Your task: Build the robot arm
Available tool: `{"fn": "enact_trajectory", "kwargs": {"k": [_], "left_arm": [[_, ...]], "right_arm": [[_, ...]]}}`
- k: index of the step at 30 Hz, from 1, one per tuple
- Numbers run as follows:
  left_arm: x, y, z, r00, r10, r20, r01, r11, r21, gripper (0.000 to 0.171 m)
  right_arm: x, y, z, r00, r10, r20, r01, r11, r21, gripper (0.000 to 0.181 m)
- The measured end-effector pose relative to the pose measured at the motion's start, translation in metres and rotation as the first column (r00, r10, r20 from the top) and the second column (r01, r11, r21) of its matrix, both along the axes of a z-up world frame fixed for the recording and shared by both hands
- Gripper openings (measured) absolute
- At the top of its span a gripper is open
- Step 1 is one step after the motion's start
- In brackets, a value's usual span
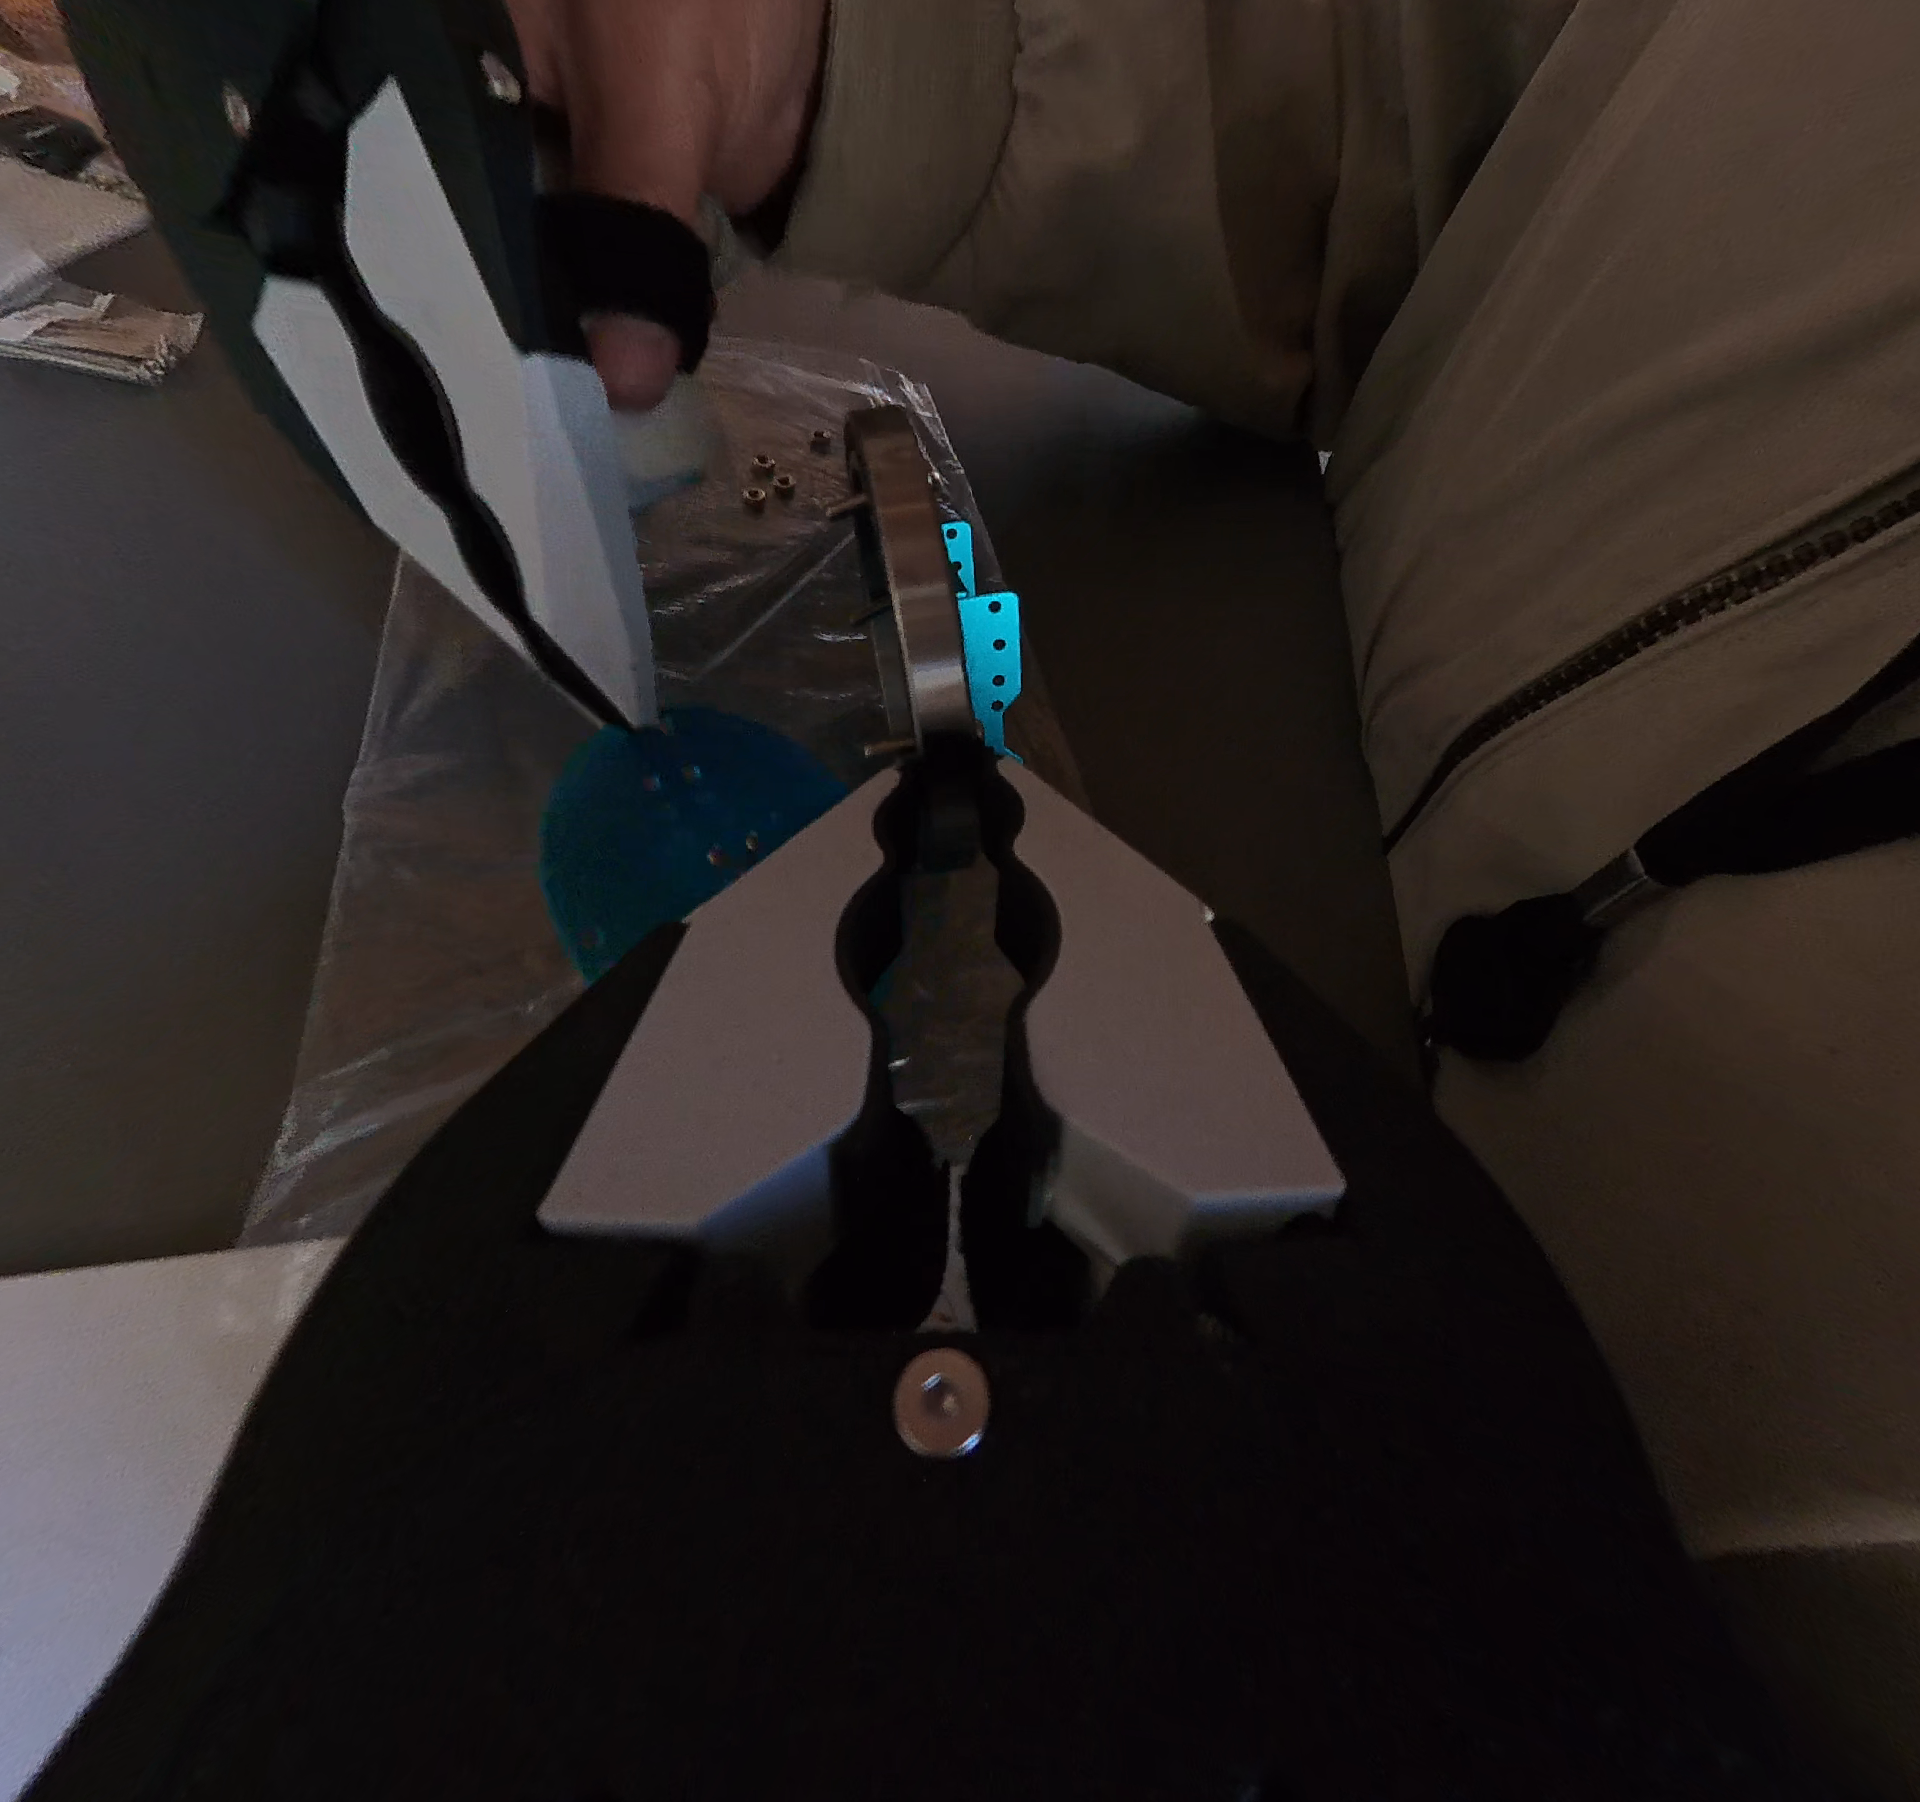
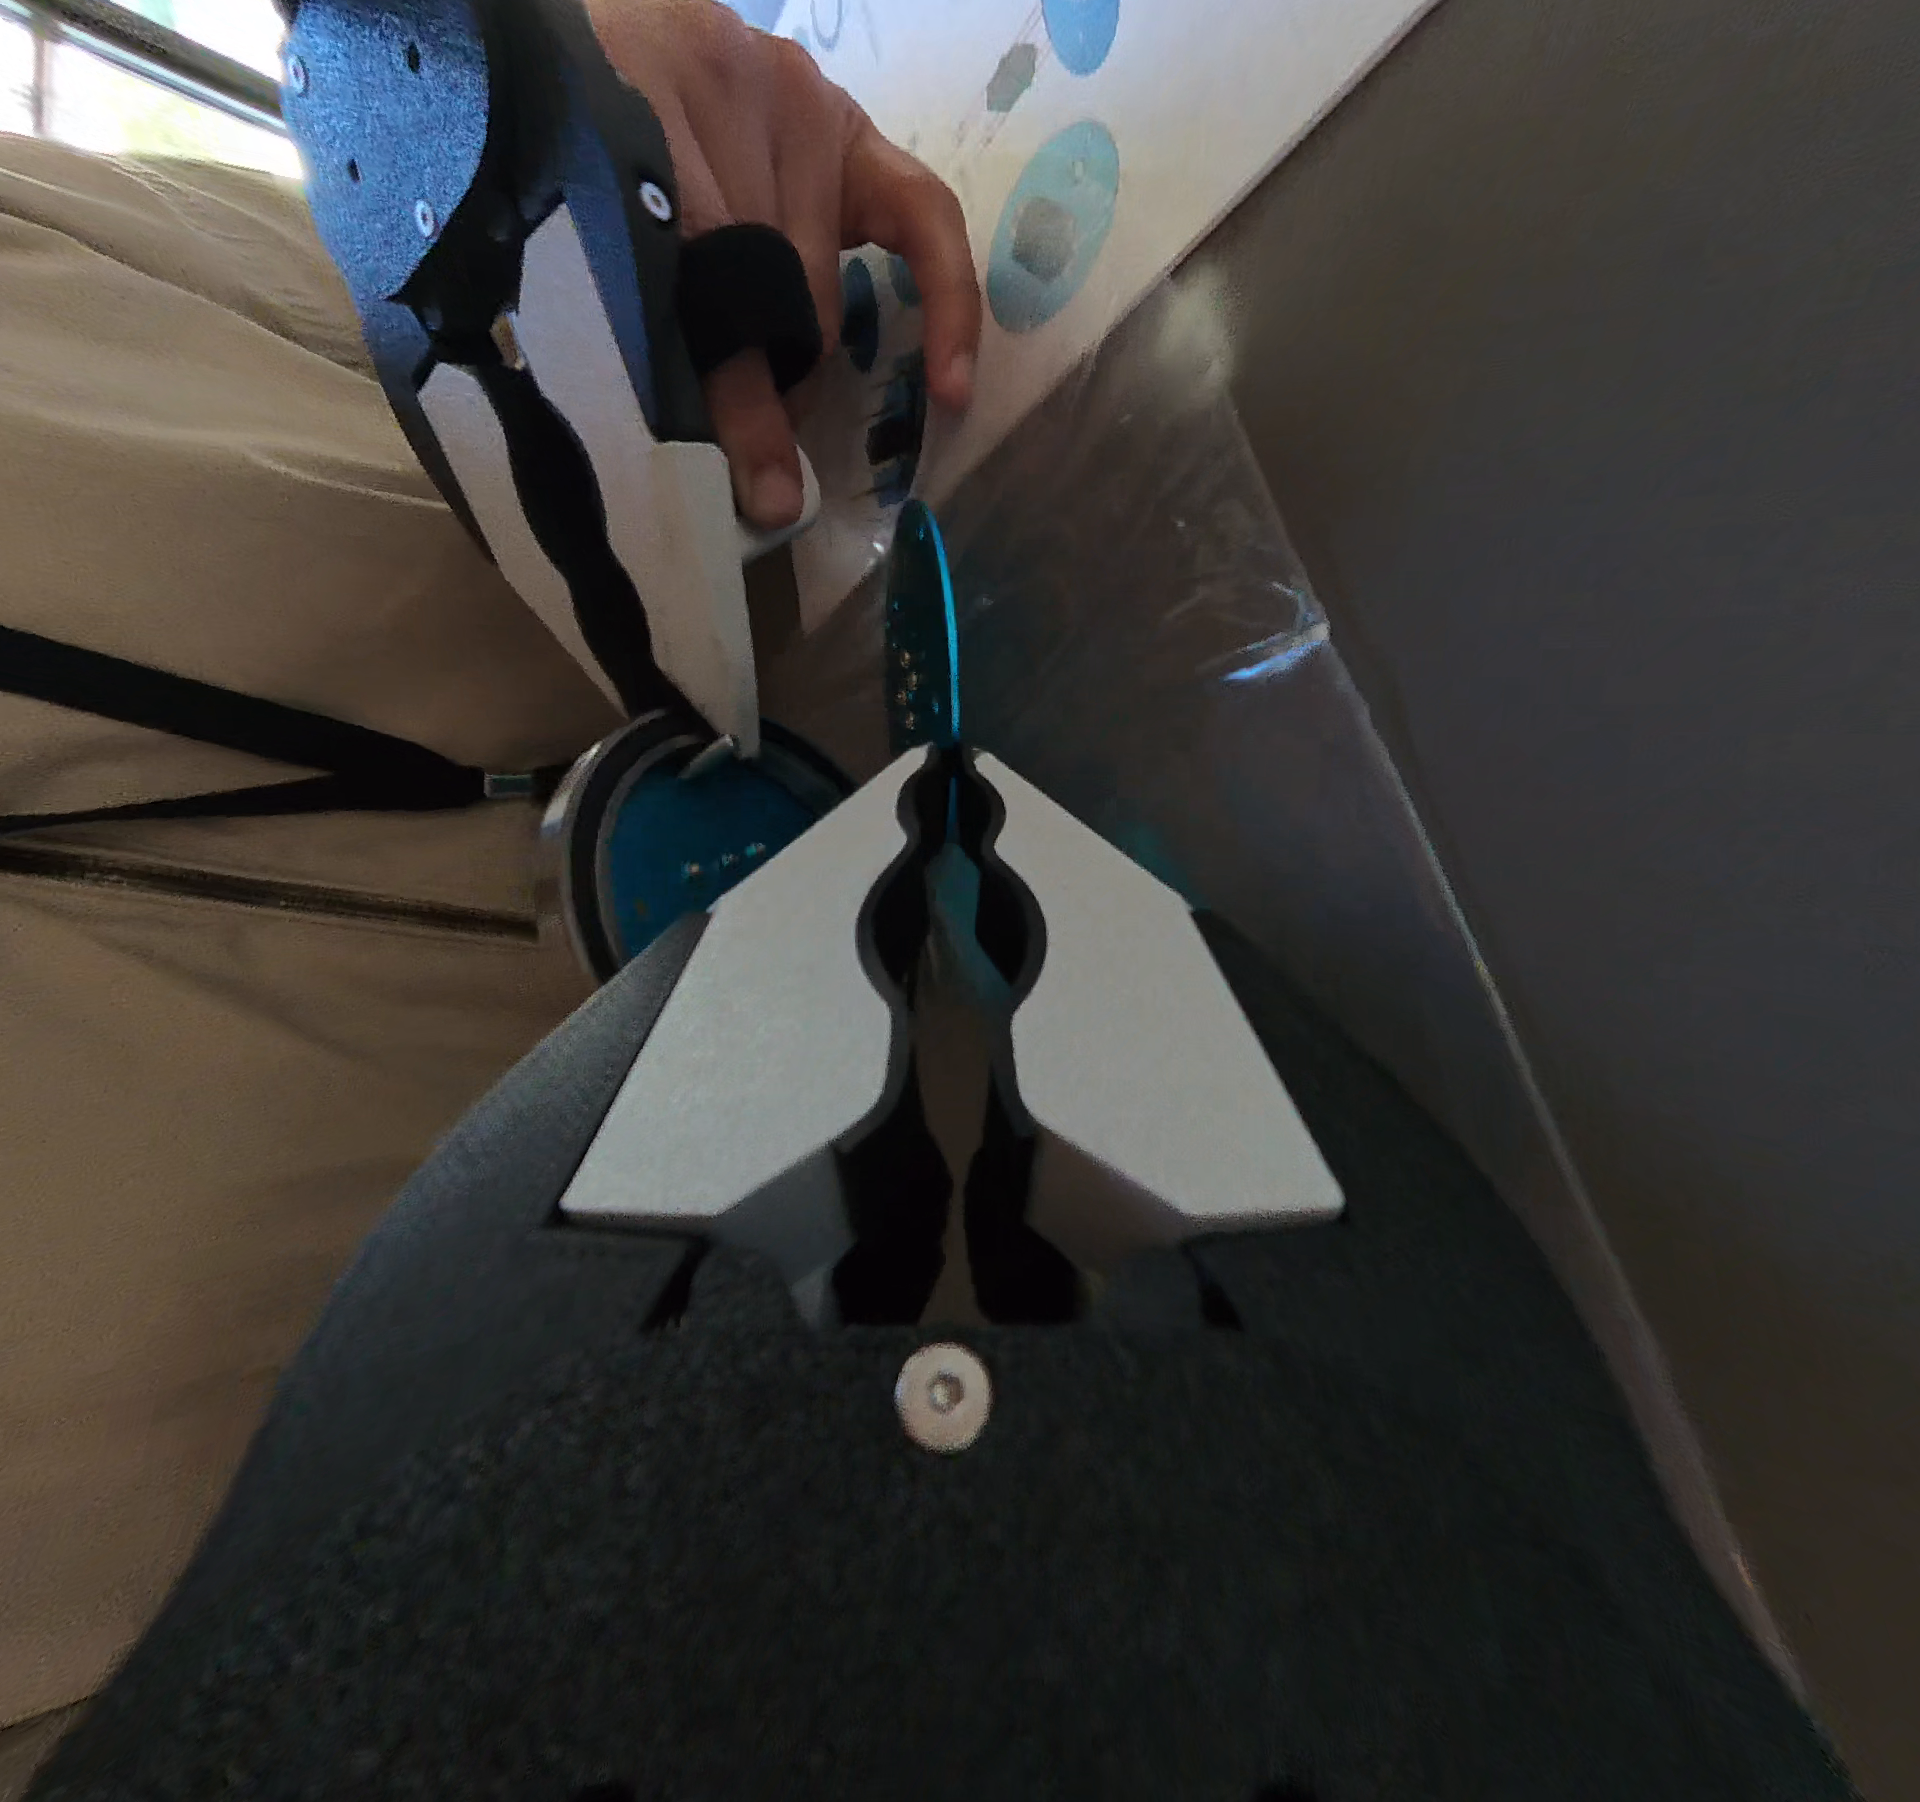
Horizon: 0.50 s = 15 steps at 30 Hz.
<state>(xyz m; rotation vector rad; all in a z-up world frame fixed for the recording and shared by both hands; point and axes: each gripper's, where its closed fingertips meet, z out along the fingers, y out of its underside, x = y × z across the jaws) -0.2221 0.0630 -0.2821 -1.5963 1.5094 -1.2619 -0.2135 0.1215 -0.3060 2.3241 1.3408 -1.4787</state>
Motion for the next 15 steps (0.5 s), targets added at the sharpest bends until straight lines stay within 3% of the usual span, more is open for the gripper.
{"fn": "enact_trajectory", "kwargs": {"k": [5, 10, 15], "left_arm": [[0.000, 0.000, 0.000, 1.000, 0.000, 0.000, 0.000, 1.000, 0.003, 0.011], [0.000, -0.001, 0.000, 1.000, 0.000, 0.001, 0.000, 1.000, 0.004, 0.011], [0.000, -0.001, 0.000, 1.000, 0.001, 0.001, -0.001, 1.000, 0.005, 0.011]], "right_arm": [[0.032, 0.019, 0.025, 0.995, 0.000, 0.102, -0.020, 0.981, 0.193, 0.001], [0.066, 0.033, 0.045, 0.950, -0.017, 0.313, -0.122, 0.899, 0.420, 0.000], [0.071, 0.027, 0.040, 0.906, -0.021, 0.423, -0.206, 0.850, 0.485, 0.000]]}}
